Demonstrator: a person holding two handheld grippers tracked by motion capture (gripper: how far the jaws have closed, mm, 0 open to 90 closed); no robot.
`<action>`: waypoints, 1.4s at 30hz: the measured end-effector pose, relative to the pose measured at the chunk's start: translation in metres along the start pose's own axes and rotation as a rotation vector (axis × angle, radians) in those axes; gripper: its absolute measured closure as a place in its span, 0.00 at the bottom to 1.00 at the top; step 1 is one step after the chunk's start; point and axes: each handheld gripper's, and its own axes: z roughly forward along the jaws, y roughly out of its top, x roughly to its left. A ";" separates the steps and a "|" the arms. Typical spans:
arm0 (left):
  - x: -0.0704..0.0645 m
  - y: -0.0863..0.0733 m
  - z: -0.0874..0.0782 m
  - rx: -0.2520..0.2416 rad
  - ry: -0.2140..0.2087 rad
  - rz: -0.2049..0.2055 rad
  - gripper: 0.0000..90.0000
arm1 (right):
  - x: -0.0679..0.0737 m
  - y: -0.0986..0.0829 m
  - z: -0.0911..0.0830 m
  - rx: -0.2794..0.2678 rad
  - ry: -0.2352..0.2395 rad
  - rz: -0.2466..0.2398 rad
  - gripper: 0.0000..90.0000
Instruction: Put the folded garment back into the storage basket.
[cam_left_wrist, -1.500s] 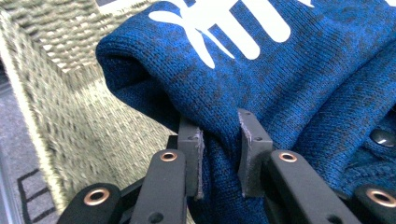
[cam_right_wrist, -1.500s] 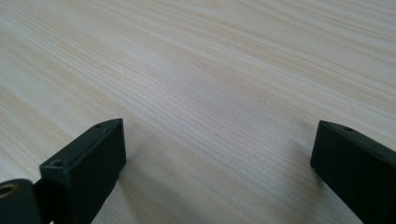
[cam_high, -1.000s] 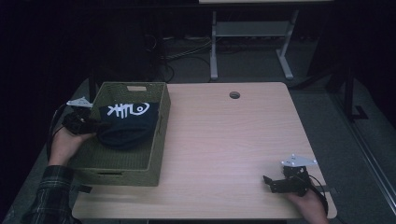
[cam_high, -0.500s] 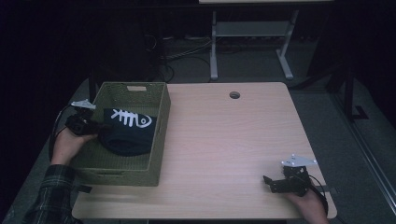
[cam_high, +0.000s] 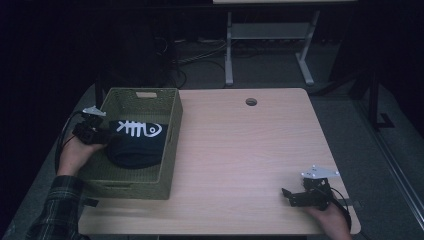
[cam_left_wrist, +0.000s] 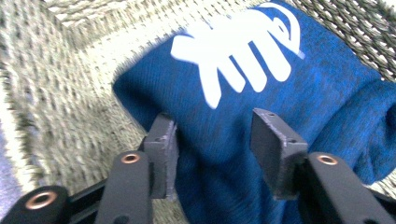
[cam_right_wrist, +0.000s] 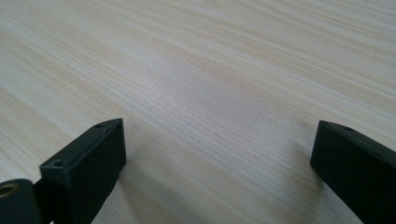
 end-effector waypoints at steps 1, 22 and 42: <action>0.001 0.000 0.000 0.001 0.001 -0.001 0.55 | 0.000 0.000 0.000 -0.001 0.000 -0.001 0.03; -0.016 0.011 -0.025 -0.130 0.044 -0.044 0.16 | 0.000 0.000 0.000 -0.001 0.000 -0.001 0.03; -0.095 0.032 -0.035 -0.271 -0.050 0.029 0.16 | 0.000 0.000 0.000 -0.001 0.000 0.000 0.03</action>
